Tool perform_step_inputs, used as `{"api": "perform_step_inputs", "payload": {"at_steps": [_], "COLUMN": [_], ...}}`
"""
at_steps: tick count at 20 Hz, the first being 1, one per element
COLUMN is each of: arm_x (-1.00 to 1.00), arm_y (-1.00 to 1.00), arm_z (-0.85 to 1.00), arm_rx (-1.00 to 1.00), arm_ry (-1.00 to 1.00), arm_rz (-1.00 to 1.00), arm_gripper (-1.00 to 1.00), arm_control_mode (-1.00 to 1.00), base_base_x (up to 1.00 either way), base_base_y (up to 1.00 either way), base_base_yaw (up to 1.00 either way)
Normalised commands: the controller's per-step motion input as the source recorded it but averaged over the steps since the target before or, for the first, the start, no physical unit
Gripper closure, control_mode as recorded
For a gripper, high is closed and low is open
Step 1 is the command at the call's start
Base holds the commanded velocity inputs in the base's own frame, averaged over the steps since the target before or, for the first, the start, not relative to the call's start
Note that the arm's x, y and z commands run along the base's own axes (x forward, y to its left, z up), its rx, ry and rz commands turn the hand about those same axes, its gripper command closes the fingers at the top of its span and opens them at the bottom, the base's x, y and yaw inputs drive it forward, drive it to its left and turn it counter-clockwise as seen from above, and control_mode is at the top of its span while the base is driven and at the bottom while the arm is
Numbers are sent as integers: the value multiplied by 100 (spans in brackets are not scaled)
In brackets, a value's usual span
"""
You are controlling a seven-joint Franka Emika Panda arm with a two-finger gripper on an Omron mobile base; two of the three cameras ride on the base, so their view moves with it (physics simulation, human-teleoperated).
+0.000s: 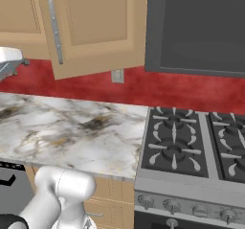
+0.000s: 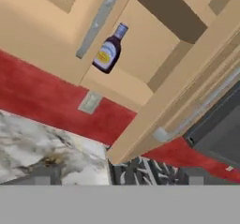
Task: Move the condiment bottle and mustard from the cabinet to the dining counter.
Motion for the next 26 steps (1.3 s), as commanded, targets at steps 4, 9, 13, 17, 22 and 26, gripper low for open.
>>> {"api": "perform_step_inputs", "payload": {"at_steps": [4, 9, 13, 17, 22, 26], "arm_x": [64, 42, 34, 23, 7, 1], "arm_y": [15, 5, 0, -11, -24, -41], "arm_z": [-14, 0, 0, 0, 0, 0], "arm_rx": [-38, -25, -20, -20, -18, -14], "arm_ry": [1, 12, 13, 15, 8, 2], "arm_rz": [-32, -20, -15, -3, 0, 0], "arm_gripper": [-100, -100, -100, -100, -100, -100], "arm_control_mode": [-100, -100, -100, -100, -100, -100], "base_base_x": [0, 0, 0, 0, 0, 0], "base_base_y": [0, 0, 0, 0, 0, 0], "base_base_yaw": [0, 0, 0, 0, 0, 0]}}
